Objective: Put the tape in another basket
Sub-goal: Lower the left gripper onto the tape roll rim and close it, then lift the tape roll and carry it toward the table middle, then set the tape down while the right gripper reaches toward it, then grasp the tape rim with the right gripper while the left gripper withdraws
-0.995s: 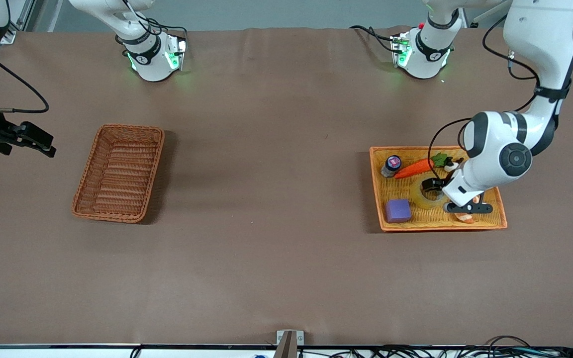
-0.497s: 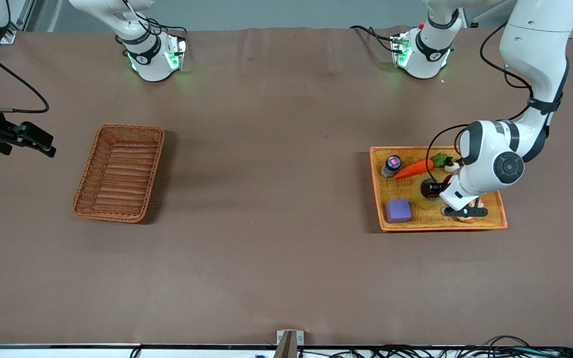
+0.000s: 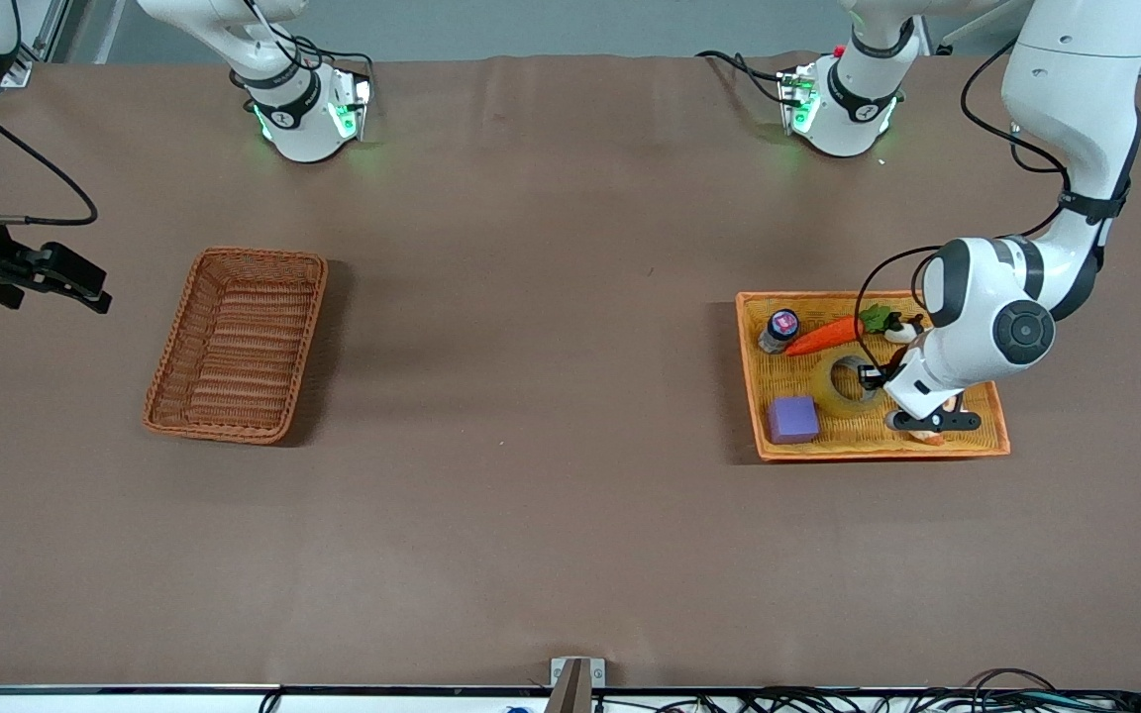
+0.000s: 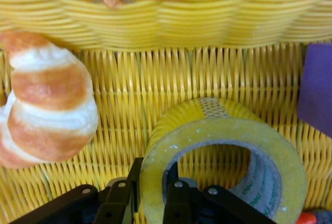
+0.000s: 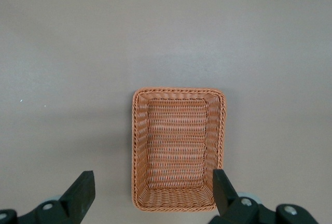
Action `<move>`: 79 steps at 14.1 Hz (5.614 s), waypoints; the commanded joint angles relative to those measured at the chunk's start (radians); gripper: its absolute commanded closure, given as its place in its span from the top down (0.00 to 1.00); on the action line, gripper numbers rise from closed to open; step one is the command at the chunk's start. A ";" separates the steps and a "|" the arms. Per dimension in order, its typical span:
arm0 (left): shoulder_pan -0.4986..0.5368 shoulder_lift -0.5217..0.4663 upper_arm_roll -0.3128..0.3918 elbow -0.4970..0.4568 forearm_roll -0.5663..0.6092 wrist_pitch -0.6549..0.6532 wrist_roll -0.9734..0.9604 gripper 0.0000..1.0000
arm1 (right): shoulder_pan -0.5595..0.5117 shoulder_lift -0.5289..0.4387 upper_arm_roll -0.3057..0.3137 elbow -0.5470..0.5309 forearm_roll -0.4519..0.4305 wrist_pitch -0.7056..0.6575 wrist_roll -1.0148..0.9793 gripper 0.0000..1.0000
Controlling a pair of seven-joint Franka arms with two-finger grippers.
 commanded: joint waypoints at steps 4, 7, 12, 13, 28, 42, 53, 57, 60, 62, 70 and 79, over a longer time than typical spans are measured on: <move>-0.008 -0.224 -0.032 0.059 0.016 -0.216 -0.018 0.03 | -0.007 -0.006 0.001 -0.004 0.015 -0.004 -0.010 1.00; -0.001 -0.209 -0.168 0.217 0.014 -0.360 -0.024 0.06 | -0.007 -0.006 0.001 -0.004 0.015 -0.004 -0.010 1.00; -0.016 -0.094 -0.409 0.395 0.009 -0.421 -0.204 0.06 | -0.008 -0.006 0.001 -0.004 0.015 -0.002 -0.010 1.00; -0.022 -0.031 -0.470 0.441 0.015 -0.421 -0.281 0.06 | -0.008 -0.006 0.001 -0.004 0.015 -0.004 -0.010 1.00; -0.594 0.540 -0.340 0.869 0.213 -0.215 -0.676 0.27 | 0.006 0.004 0.001 -0.002 0.016 0.009 -0.008 1.00; -0.285 0.125 -0.343 0.761 0.207 -0.531 -0.523 1.00 | 0.131 0.177 0.204 -0.059 -0.008 0.260 0.251 1.00; 0.039 -0.331 -0.298 0.472 0.086 -0.530 -0.162 1.00 | 0.282 0.413 0.334 -0.186 -0.297 0.561 0.558 1.00; 0.025 -0.403 -0.172 0.434 -0.022 -0.531 -0.073 1.00 | 0.309 0.418 0.335 -0.320 -0.365 0.685 0.570 1.00; -0.010 -0.419 -0.057 0.417 -0.113 -0.548 -0.036 1.00 | 0.338 0.418 0.353 -0.381 -0.372 0.742 0.584 1.00; -0.042 -0.432 0.012 0.414 -0.107 -0.550 -0.010 1.00 | 0.358 0.419 0.355 -0.383 -0.375 0.743 0.596 1.00; -0.042 -0.459 0.013 0.386 -0.001 -0.583 0.016 1.00 | 0.386 0.502 0.357 -0.398 -0.451 0.791 0.624 1.00; -0.042 -0.457 0.005 0.389 -0.003 -0.637 0.016 1.00 | 0.368 0.550 0.357 -0.387 -0.524 0.793 0.653 0.76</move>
